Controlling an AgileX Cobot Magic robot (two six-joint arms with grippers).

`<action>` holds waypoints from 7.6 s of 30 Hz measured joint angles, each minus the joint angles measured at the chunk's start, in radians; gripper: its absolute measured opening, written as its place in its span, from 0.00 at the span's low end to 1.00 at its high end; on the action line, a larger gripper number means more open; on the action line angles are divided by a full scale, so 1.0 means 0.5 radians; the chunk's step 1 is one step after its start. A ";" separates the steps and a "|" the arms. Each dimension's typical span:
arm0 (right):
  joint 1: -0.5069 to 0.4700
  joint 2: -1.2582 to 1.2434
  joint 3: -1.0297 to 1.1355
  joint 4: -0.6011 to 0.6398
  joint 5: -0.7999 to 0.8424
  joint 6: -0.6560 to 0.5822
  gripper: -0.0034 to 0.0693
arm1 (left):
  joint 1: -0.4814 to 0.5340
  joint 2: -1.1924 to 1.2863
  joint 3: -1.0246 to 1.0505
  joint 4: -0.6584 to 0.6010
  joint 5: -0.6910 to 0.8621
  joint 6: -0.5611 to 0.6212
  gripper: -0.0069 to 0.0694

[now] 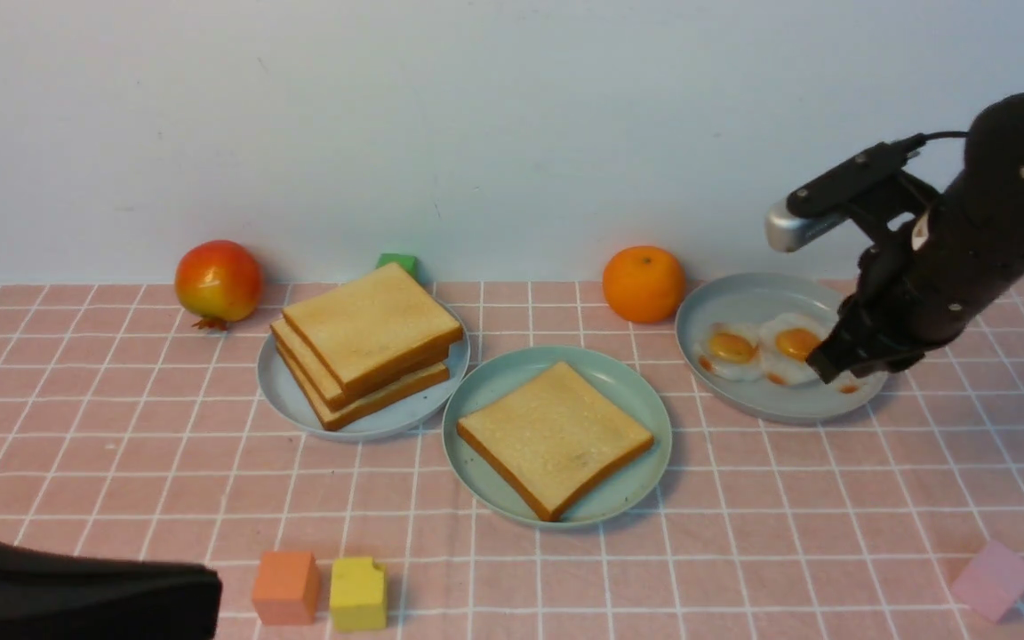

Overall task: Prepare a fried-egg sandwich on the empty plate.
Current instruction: Use the right arm to grab a fried egg, then use the right arm to place the fried egg on the slice of bread in the middle, then use the left arm to grab a slice of bread, then use the left arm to place a slice of bread on the fried egg in the middle

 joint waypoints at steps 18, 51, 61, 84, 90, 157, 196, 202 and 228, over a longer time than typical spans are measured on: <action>-0.023 0.715 -0.391 -0.192 -0.442 -0.557 0.83 | 0.000 0.035 0.010 0.034 -0.115 -0.134 0.11; 0.061 0.420 -0.403 -0.350 -0.196 -0.381 0.15 | 0.000 0.035 0.010 -0.025 -0.004 -0.140 0.11; 0.346 0.025 -0.399 -0.353 0.108 -0.133 0.15 | 0.000 0.035 0.010 0.103 0.054 -0.140 0.11; 1.169 0.394 -0.143 -1.314 -0.323 1.027 0.15 | 0.000 0.035 0.010 0.134 0.157 -0.140 0.11; 1.169 0.431 -0.143 -1.346 -0.352 1.052 0.15 | 0.000 0.035 0.010 0.132 0.159 -0.140 0.11; 1.288 -1.909 0.618 -0.129 0.763 1.217 0.05 | 0.720 2.726 -1.474 0.275 -0.103 0.961 0.49; 1.288 -1.909 0.618 -0.121 0.896 1.217 0.09 | 0.720 3.020 -1.496 0.604 -0.498 0.961 0.12; 1.288 -1.951 0.618 -0.114 0.896 1.217 0.10 | 0.720 3.017 -1.499 0.604 -0.491 0.963 0.12; 1.288 -2.306 0.618 -0.210 0.898 1.328 0.13 | 0.132 2.707 -1.496 0.199 -0.197 0.854 0.12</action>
